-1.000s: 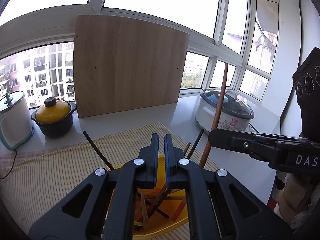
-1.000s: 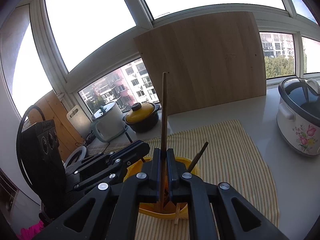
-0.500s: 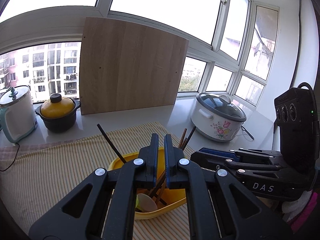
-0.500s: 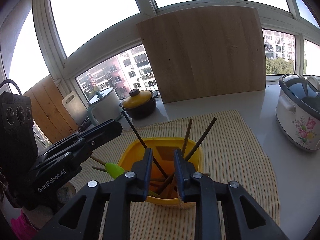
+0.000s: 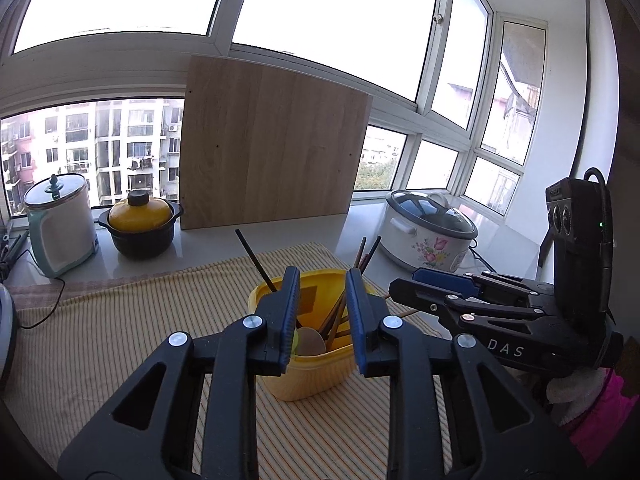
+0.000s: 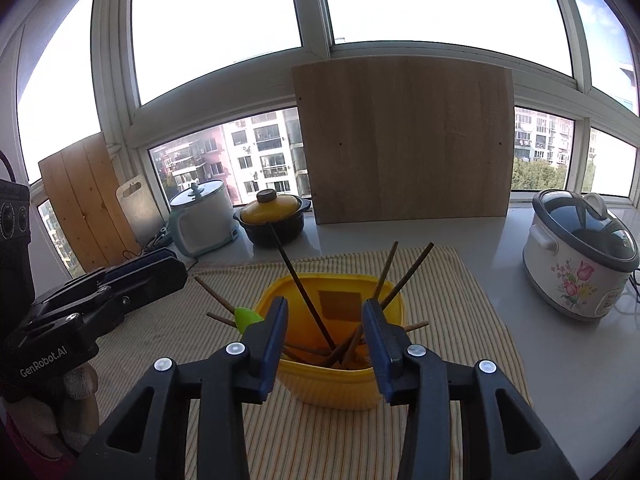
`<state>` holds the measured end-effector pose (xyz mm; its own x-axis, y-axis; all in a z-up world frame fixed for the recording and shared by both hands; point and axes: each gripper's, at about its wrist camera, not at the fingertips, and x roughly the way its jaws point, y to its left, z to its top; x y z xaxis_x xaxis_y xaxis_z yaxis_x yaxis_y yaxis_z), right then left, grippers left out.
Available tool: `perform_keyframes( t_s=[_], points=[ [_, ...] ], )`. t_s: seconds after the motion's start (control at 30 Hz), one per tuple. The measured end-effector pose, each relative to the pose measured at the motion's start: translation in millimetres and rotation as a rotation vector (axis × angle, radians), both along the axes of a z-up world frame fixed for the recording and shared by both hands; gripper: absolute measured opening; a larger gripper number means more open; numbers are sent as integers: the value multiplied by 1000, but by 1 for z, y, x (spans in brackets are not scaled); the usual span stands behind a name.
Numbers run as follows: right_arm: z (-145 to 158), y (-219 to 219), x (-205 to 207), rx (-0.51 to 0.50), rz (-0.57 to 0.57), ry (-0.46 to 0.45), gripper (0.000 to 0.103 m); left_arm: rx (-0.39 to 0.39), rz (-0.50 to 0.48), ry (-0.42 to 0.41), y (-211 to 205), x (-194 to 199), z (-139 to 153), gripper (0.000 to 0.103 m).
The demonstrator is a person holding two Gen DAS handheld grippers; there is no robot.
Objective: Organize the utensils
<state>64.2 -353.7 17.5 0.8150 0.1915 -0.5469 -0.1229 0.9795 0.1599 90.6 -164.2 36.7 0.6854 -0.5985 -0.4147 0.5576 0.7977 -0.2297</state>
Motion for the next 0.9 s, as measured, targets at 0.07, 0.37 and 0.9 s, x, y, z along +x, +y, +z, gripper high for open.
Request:
perform_keyframes(
  t_s=[0.07, 0.37, 0.9],
  points=[
    [1, 3, -5, -2, -7, -9, 45, 2, 9, -6, 8, -9, -1, 31],
    [7, 11, -30, -50, -86, -75, 81, 35, 82, -48, 37, -45, -7, 79],
    [12, 15, -46, -66, -167, -125, 103, 84, 236, -51, 59, -64, -8, 103]
  ],
)
